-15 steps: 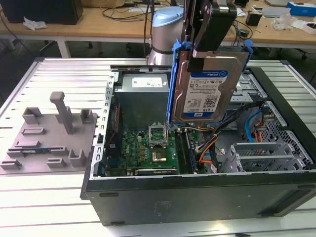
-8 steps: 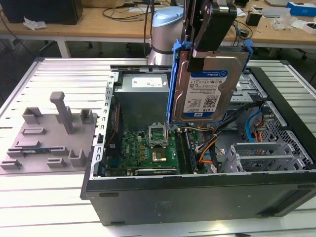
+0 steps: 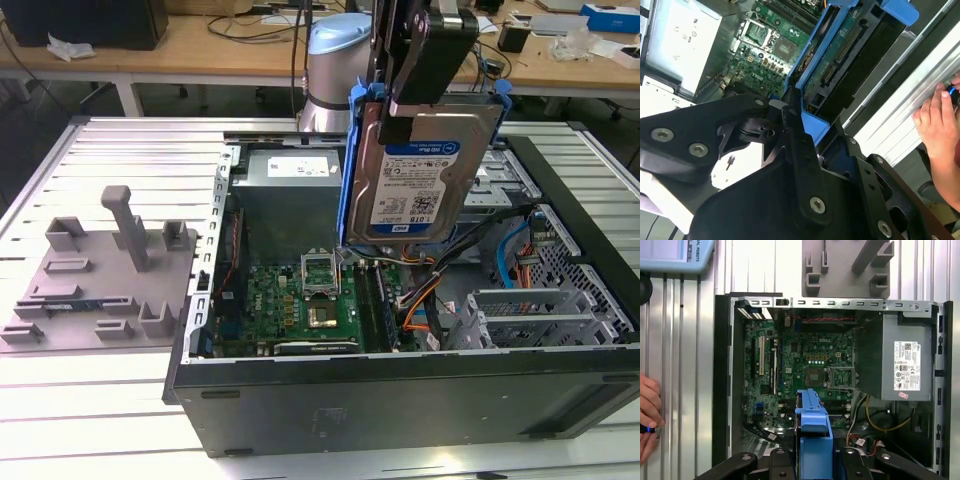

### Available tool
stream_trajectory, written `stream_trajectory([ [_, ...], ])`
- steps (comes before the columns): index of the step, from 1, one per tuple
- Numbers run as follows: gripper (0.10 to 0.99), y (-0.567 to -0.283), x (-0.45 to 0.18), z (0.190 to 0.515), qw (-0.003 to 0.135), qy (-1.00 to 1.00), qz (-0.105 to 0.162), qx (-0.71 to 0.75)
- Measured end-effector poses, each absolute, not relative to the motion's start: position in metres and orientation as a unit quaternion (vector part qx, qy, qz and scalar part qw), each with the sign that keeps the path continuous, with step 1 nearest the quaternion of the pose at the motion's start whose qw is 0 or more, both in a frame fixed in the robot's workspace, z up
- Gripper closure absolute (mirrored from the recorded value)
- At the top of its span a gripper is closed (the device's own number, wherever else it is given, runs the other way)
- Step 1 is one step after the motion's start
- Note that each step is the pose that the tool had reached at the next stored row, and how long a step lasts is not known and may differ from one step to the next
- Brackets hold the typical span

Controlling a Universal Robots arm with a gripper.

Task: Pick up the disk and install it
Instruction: 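Insert the disk into the insertion slot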

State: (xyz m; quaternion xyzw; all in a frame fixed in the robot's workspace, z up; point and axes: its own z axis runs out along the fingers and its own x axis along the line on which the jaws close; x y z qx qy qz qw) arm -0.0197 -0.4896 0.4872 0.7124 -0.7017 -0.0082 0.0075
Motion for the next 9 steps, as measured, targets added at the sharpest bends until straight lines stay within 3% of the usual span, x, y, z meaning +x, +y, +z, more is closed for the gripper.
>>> stream_trajectory([
  [9,0.718,-0.4957,-0.0196,0.4871,0.005,-0.702,-0.011,0.712],
])
